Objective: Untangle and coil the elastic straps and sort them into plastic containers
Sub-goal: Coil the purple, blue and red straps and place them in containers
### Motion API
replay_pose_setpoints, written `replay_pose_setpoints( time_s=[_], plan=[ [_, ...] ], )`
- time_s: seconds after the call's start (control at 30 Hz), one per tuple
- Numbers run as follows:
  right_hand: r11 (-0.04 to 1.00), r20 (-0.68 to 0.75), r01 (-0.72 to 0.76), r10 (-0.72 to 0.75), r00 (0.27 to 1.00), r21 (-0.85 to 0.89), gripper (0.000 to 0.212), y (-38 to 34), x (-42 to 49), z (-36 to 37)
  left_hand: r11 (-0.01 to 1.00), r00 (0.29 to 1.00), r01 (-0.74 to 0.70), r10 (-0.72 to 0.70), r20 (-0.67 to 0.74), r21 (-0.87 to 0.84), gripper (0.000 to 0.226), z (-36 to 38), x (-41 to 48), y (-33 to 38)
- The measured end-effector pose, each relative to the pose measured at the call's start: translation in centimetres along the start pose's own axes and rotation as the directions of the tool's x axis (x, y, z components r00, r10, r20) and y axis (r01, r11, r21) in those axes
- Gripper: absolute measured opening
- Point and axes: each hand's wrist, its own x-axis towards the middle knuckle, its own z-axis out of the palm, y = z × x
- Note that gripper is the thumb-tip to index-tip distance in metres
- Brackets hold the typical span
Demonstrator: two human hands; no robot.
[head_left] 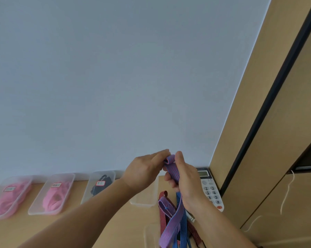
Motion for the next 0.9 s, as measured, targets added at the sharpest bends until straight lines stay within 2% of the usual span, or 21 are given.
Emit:
replay_pose_setpoints(
  time_s=[0.07, 0.13, 0.2, 0.23, 0.27, 0.3, 0.33, 0.37, 0.4, 0.5, 0.63, 0.7, 0.83, 0.9],
  plan=[
    [0.999, 0.017, 0.032, -0.032, 0.999, 0.006, 0.063, 0.0, -0.1, -0.1, 0.998, 0.998, -0.057, 0.057, -0.003, 0.004, 0.042, 0.1, 0.0, -0.6],
    [0.999, 0.019, 0.049, -0.049, 0.999, 0.022, 0.062, 0.2, -0.1, -0.3, 0.999, 0.999, -0.031, 0.032, 0.012, -0.04, 0.049, 0.4, -0.4, -1.2],
    [0.997, 0.018, 0.043, -0.044, 0.999, 0.058, 0.055, 0.2, -0.1, -0.4, 0.971, 0.992, 0.122, -0.113, 0.053, -0.207, 0.048, 0.6, -0.7, -1.3],
    [0.996, 0.017, 0.039, -0.041, 0.999, 0.077, 0.051, 0.2, -0.1, -0.6, 0.908, 0.965, 0.263, -0.241, 0.106, -0.326, 0.048, 0.7, -0.7, -1.1],
    [0.995, 0.016, 0.04, -0.041, 0.999, 0.092, 0.045, 0.3, 0.0, -0.7, 0.779, 0.905, 0.423, -0.384, 0.181, -0.462, 0.048, 0.7, -0.7, -0.9],
    [0.994, 0.014, 0.048, -0.05, 0.999, 0.1, 0.038, 0.3, 0.0, -0.8, 0.58, 0.817, 0.561, -0.505, 0.279, -0.591, 0.046, 0.6, -0.3, -0.6],
    [0.993, 0.013, 0.064, -0.065, 0.998, 0.095, 0.031, 0.4, 0.1, -0.8, 0.355, 0.722, 0.647, -0.569, 0.394, -0.675, 0.039, 0.4, 0.2, -0.3],
    [0.994, 0.013, 0.081, -0.082, 0.997, 0.075, 0.028, 0.5, 0.0, -0.9, 0.173, 0.658, 0.683, -0.566, 0.496, -0.71, 0.032, 0.2, 0.7, -0.2],
    [0.994, 0.017, 0.097, -0.098, 0.995, 0.044, 0.027, 0.6, 0.0, -0.8, 0.092, 0.637, 0.702, -0.526, 0.564, -0.707, 0.033, 0.0, 1.1, 0.0],
    [0.992, 0.023, 0.122, -0.122, 0.992, -0.031, 0.029, 0.9, 0.0, -0.8, 0.086, 0.697, 0.67, -0.418, 0.583, -0.738, 0.039, -0.5, 1.4, 0.7],
    [0.993, -0.004, 0.054, -0.054, 0.999, -0.108, 0.042, 1.2, 0.0, -0.9, 0.079, 0.695, 0.63, -0.501, 0.515, -0.773, 0.028, -0.3, 1.5, 0.7],
    [0.996, -0.012, 0.003, -0.004, 1.0, -0.09, 0.043, 1.6, 0.1, -0.9, 0.161, 0.699, 0.639, -0.529, 0.481, -0.752, 0.026, 0.0, 1.5, 0.6],
    [0.994, 0.028, -0.062, 0.065, 0.997, -0.093, 0.034, 1.8, 0.3, -0.8, 0.44, 0.748, 0.634, -0.559, 0.358, -0.636, 0.026, 0.3, 1.2, 0.4],
    [0.993, 0.047, -0.065, 0.07, 0.996, -0.101, 0.028, 1.8, 0.4, -1.0, 0.516, 0.761, 0.622, -0.574, 0.302, -0.589, 0.025, 0.6, 0.8, 0.1]
  ],
)
